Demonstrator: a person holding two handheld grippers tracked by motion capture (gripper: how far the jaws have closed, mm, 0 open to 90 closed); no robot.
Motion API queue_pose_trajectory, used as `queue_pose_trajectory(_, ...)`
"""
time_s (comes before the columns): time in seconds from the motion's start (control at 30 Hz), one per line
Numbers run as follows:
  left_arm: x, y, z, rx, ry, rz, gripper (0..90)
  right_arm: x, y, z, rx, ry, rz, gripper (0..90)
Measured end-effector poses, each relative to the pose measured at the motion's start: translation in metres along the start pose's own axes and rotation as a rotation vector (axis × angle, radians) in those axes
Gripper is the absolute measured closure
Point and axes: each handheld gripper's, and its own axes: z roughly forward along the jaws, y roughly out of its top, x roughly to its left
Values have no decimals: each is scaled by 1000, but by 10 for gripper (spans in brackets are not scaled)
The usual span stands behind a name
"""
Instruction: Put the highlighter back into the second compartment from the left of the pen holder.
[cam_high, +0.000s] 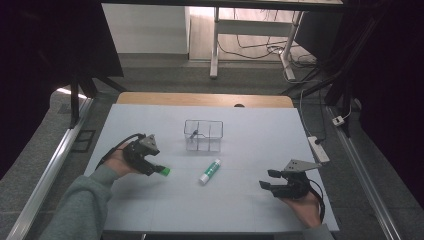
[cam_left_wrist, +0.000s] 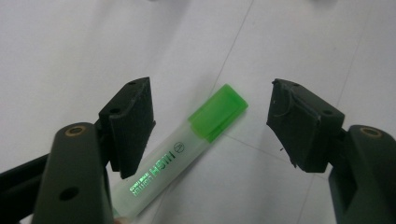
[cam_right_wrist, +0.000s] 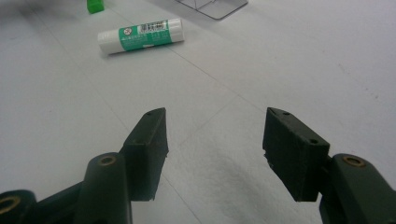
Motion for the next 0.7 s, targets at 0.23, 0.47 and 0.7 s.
queue_pose_trajectory(0.23, 2, 7, 18, 84, -44, 68, 321, 0, 0, 0, -7, 12, 13, 403)
queue_pose_trajectory(0.47, 3, 9, 25, 120, -69, 125, 323, -2, -1, 2, 12, 9, 20, 398)
queue_pose_trajectory(0.7, 3, 9, 32, 168, -64, 165, 362, -2, -2, 3, 14, 15, 22, 397)
